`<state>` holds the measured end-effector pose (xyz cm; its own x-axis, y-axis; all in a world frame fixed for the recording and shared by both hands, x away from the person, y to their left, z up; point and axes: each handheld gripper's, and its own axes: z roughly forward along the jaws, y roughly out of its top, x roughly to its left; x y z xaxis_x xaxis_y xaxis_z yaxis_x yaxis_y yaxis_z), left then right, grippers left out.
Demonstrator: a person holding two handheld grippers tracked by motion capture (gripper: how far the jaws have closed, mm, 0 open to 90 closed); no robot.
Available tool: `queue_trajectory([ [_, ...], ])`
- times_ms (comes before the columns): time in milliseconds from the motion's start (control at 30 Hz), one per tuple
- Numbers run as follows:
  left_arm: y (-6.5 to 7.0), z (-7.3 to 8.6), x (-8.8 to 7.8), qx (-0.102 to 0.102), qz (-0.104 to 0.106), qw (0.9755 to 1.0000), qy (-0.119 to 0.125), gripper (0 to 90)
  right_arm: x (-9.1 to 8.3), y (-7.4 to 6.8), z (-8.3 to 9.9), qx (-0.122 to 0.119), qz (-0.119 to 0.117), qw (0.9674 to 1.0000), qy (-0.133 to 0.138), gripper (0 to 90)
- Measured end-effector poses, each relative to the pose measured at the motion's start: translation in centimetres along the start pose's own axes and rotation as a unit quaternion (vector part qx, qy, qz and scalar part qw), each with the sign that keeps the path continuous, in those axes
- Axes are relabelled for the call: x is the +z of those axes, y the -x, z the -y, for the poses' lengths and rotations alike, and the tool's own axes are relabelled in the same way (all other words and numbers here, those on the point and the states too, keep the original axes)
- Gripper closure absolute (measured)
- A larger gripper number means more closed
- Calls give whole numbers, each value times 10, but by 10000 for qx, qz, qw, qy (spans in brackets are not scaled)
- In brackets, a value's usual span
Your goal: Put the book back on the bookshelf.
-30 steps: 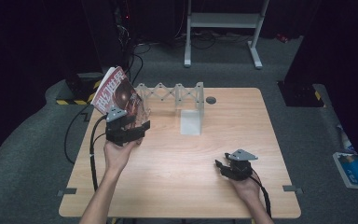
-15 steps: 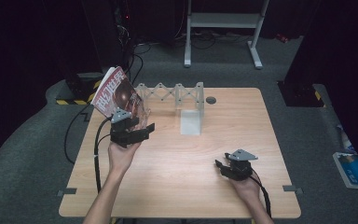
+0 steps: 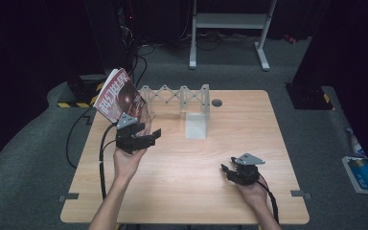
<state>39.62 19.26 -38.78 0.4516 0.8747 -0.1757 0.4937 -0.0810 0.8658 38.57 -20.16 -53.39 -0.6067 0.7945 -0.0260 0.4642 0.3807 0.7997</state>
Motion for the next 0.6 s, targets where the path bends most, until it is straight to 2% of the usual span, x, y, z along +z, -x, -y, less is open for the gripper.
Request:
queue_trajectory([
  [300, 2, 6, 6, 34, 153, 9998, -132, 265, 0, 0, 0, 2, 0, 10000, -6, 452],
  [600, 4, 10, 9, 41, 177, 9997, -179, 258, 0, 0, 0, 1, -1, 10000, -6, 452],
])
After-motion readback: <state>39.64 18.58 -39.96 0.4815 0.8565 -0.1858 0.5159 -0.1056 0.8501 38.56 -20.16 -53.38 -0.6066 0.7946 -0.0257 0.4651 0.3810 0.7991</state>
